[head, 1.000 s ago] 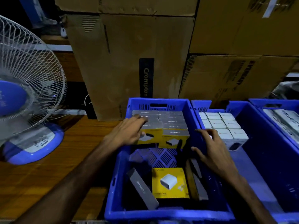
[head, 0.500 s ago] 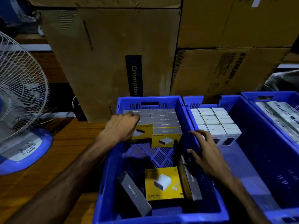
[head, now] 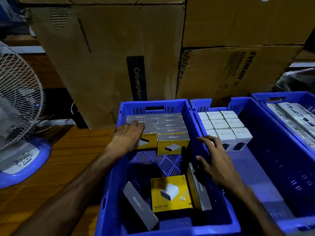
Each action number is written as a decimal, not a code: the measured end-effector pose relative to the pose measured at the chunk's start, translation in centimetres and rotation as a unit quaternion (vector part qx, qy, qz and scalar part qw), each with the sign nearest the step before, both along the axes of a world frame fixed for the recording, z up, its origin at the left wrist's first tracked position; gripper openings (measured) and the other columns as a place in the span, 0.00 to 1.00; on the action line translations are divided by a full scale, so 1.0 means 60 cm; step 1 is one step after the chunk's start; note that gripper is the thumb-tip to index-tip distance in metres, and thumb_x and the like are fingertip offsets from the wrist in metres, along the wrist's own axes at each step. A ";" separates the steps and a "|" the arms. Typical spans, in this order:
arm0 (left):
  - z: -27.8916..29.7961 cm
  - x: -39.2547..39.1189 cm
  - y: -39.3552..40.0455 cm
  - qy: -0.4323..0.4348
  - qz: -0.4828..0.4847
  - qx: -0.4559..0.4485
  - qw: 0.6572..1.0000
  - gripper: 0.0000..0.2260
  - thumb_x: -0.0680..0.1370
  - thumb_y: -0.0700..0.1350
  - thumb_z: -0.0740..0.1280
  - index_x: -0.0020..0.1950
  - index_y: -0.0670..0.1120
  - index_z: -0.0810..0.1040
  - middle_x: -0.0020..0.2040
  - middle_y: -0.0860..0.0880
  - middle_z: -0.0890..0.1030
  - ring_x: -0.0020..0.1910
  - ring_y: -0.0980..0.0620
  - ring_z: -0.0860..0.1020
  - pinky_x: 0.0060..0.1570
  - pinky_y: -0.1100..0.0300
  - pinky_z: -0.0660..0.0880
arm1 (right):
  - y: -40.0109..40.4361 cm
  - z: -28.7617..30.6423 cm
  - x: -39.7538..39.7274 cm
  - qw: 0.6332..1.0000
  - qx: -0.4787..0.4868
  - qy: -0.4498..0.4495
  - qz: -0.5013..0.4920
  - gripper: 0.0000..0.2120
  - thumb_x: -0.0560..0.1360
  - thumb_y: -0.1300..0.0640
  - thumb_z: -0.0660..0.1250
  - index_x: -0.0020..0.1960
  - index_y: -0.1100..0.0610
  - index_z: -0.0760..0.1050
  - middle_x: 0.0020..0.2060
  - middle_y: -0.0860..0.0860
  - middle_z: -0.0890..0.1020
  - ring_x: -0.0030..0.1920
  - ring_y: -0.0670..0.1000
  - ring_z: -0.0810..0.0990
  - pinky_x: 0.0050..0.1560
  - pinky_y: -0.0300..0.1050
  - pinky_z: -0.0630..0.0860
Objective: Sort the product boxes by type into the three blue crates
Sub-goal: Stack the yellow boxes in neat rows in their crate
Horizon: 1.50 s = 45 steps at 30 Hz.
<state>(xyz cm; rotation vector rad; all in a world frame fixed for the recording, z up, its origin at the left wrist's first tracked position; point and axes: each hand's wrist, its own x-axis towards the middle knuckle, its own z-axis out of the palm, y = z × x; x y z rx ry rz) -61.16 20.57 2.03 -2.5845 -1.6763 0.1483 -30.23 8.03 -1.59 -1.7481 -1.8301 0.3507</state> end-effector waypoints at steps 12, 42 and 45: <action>-0.049 0.026 0.014 0.030 0.002 0.040 0.999 0.21 0.75 0.39 0.73 0.67 0.46 0.73 0.66 0.44 0.73 0.65 0.42 0.75 0.56 0.46 0.81 | 0.001 -0.001 0.001 1.000 -0.008 -0.002 -0.005 0.28 0.77 0.56 0.73 0.74 0.46 0.68 0.72 0.45 0.65 0.68 0.53 0.72 0.59 0.55 0.80; -0.081 0.222 -0.222 -0.400 0.119 -0.262 0.870 0.30 0.71 0.65 0.76 0.65 0.52 0.72 0.55 0.48 0.80 0.52 0.43 0.80 0.49 0.50 0.79 | -0.029 0.009 0.053 0.990 -0.015 0.135 0.032 0.19 0.79 0.50 0.69 0.70 0.47 0.76 0.66 0.42 0.80 0.69 0.44 0.77 0.66 0.57 0.77; -0.105 0.256 -0.219 -0.383 0.131 -0.300 0.864 0.34 0.69 0.68 0.75 0.66 0.54 0.67 0.65 0.45 0.77 0.62 0.39 0.79 0.56 0.46 0.78 | -0.035 0.014 0.065 0.985 -0.033 0.161 0.046 0.18 0.81 0.56 0.70 0.70 0.50 0.77 0.67 0.43 0.81 0.69 0.41 0.76 0.68 0.54 0.76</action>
